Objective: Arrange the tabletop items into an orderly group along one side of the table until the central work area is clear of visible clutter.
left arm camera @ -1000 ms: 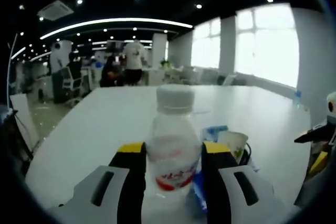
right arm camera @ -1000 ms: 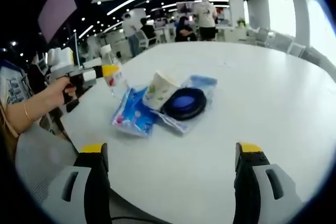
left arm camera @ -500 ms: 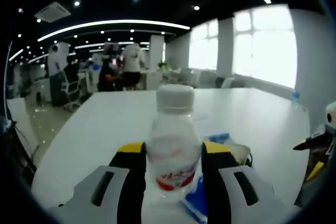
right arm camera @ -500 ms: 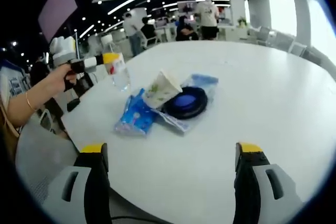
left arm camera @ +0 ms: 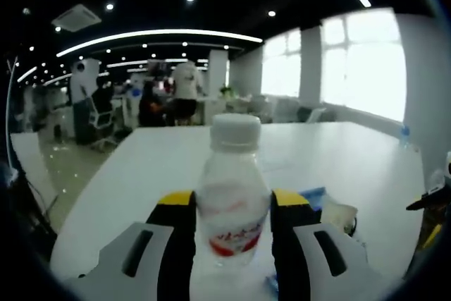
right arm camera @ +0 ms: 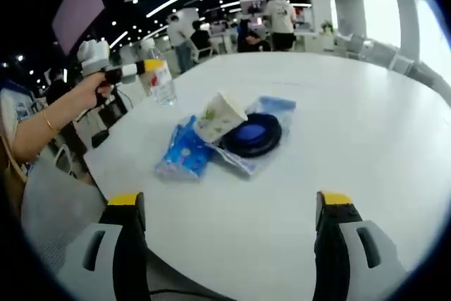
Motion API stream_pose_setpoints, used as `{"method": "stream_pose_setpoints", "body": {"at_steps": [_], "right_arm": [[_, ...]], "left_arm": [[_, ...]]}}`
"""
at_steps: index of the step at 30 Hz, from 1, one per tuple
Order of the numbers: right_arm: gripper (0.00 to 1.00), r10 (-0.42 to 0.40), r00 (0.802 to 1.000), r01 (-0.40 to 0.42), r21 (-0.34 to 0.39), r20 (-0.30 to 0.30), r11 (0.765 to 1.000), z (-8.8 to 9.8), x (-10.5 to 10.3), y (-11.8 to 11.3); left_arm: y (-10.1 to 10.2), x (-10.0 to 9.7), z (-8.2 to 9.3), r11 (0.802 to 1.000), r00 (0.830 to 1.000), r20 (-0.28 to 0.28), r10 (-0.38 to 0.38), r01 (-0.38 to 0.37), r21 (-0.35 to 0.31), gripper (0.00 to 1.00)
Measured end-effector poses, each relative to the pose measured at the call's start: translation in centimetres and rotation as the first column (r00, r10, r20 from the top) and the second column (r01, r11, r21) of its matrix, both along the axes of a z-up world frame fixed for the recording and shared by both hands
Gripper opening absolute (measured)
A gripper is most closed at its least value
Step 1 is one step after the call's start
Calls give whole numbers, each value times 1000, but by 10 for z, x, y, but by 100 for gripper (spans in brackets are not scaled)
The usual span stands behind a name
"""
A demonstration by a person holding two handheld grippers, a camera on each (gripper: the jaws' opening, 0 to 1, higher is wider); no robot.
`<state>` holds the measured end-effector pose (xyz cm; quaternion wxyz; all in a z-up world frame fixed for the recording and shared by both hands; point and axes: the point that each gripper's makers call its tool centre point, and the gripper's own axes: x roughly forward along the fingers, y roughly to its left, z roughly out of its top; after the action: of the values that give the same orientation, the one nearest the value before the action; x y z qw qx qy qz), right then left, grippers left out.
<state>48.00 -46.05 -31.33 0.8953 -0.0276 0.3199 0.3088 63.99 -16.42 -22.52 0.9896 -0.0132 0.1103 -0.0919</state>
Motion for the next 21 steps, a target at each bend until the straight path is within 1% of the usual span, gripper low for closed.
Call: {"method": "stream_pose_setpoints", "body": {"at_steps": [1,4,6,10,13,16,21], "right_arm": [[99,2,1000,-2,-6,-3,1000,-1,0,0],[99,7,1000,-7,-15,-8,1000,-3,-1,0],[99,14,1000,-14,-18,-20,1000,-6,-3,1],[99,30,999,-31,-29,-35,999,-10,-5,3],[99,30,999,-32,-35,-41,999,-11,-6,3],[99,34,998,-37,-42,-60,998,-17,-7,2],[99,34,996,-39,-62,-86,997,-24,-10,1]], "left_arm": [[1,1,0,1000,1000,6,-9,9,10,38],[8,7,-3,1000,1000,2,-3,3,17,38],[13,13,-5,1000,1000,-6,8,-8,8,38],[21,20,-7,1000,1000,-4,16,-16,-5,38],[28,27,-11,1000,1000,-10,12,-12,16,38],[34,33,-14,1000,1000,-9,10,-10,21,38],[46,45,-21,1000,1000,-15,15,-15,0,38]]}}
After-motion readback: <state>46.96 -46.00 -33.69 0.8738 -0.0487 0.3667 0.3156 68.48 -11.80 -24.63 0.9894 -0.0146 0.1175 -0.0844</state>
